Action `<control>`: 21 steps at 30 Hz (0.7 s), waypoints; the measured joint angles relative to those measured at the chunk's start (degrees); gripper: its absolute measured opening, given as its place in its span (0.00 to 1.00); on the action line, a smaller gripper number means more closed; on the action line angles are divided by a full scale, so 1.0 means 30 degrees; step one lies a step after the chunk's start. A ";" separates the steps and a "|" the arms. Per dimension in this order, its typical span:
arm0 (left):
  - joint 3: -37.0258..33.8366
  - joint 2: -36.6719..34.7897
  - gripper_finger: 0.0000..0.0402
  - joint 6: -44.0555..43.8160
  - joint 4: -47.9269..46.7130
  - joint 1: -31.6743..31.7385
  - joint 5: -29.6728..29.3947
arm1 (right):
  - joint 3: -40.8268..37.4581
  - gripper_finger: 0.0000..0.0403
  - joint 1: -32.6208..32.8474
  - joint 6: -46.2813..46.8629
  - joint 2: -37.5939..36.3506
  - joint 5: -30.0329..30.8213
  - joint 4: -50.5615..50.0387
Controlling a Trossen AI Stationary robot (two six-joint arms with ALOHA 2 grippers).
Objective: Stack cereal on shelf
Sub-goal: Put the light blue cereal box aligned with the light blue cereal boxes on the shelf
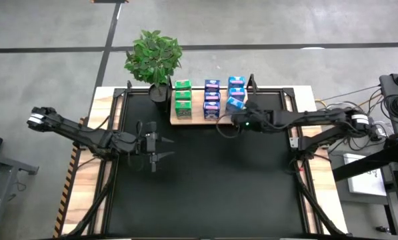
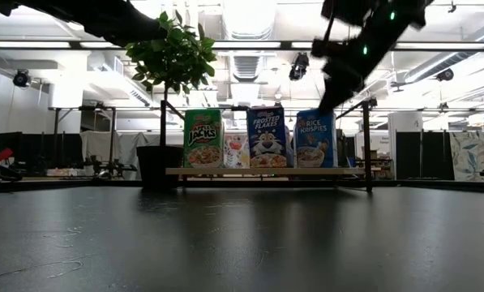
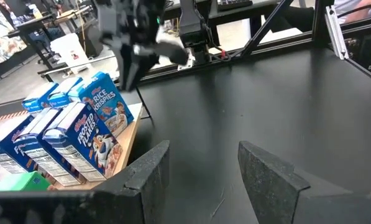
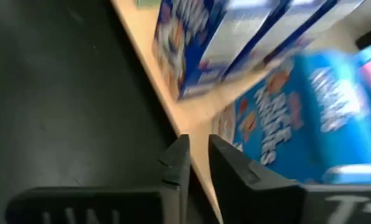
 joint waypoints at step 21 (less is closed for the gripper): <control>0.0000 0.0118 0.43 0.0007 -0.0149 0.0004 0.0000 | -0.0240 0.02 -0.0393 -0.0859 0.3897 0.2856 0.0846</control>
